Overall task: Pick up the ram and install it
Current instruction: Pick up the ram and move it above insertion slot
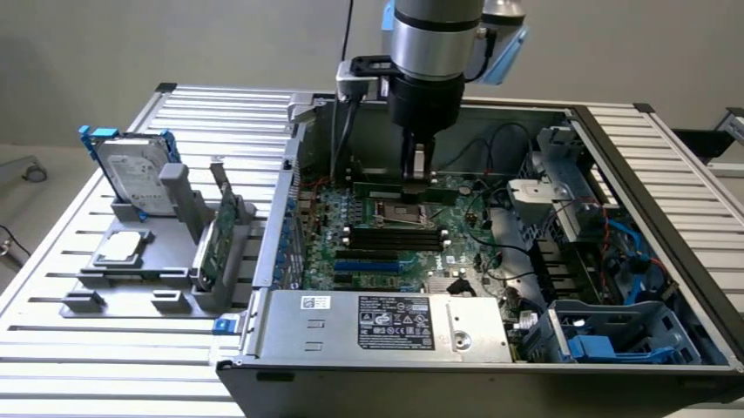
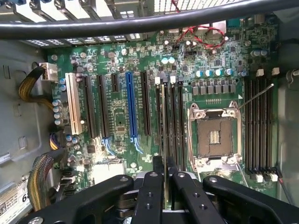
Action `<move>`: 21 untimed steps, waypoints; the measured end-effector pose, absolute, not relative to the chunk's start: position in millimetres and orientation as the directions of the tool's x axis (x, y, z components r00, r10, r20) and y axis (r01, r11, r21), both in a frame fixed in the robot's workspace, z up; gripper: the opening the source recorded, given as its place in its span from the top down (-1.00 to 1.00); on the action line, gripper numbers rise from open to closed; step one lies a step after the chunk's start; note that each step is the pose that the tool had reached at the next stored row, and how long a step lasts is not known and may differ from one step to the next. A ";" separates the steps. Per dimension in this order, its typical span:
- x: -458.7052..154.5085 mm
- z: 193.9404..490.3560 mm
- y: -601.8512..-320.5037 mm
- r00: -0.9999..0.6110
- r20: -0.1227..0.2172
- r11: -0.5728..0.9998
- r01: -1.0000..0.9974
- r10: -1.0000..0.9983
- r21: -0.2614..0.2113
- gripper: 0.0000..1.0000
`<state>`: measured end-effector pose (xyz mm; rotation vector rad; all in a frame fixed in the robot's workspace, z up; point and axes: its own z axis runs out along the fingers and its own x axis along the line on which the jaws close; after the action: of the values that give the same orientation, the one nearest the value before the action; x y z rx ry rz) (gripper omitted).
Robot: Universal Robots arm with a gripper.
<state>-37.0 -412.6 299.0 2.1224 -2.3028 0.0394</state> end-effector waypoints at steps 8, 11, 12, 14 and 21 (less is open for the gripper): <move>-37.0 284.4 -419.3 -0.069 0.017 0.069 -0.998 -0.997 -0.011 0.72; -36.9 279.0 -419.4 -0.061 0.017 0.061 -0.998 -0.998 -0.012 0.72; -36.9 277.1 -419.4 -0.059 0.016 0.059 -0.998 -0.998 -0.012 0.72; -36.9 273.5 -419.4 -0.056 0.016 0.056 -0.998 -0.998 -0.012 0.72; -37.0 260.8 -419.4 -0.044 0.016 0.044 -0.999 -0.999 -0.013 0.72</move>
<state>-37.0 -419.4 260.8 2.1700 -2.2678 0.0322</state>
